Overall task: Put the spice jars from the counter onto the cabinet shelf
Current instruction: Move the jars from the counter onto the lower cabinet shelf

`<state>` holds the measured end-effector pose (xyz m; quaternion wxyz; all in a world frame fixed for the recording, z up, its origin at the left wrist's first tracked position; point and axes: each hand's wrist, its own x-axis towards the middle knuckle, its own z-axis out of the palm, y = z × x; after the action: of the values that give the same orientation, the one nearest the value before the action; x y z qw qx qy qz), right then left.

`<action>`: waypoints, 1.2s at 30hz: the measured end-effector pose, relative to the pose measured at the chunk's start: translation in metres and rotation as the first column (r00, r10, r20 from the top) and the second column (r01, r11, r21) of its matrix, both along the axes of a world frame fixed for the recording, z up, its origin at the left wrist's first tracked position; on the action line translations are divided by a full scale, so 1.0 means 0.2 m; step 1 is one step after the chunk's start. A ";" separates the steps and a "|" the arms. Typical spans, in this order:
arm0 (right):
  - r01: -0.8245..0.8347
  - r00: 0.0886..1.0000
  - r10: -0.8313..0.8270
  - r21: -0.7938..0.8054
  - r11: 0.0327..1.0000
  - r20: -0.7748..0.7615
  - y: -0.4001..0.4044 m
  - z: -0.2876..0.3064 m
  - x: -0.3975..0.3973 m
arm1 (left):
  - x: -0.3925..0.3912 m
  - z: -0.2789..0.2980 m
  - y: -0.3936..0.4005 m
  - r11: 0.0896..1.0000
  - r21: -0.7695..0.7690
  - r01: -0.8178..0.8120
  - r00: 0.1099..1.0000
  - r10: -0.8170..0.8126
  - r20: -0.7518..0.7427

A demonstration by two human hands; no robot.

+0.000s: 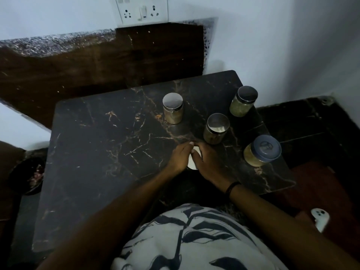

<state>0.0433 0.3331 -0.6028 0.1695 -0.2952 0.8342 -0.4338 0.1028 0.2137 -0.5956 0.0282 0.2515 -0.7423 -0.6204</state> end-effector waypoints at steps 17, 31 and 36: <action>0.157 0.933 -0.051 -0.274 0.949 0.357 0.08 0.02 0.00 | 0.01 0.05 -0.05 0.766 0.548 -0.337 0.941 0.292 0.171; 0.370 0.819 -0.142 -0.321 0.872 0.557 -0.20 0.17 -0.09 | 0.08 0.15 -0.15 0.799 0.527 -0.289 0.933 0.359 -0.033; 0.343 0.764 -0.059 -0.327 0.881 0.642 -0.21 0.12 -0.03 | 0.10 0.11 -0.15 0.785 0.524 -0.330 0.920 0.392 -0.009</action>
<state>0.0370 0.2906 -0.5789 0.3143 -0.0738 0.6449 -0.6928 0.1224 0.1828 -0.5734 0.1222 0.3504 -0.4853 -0.7917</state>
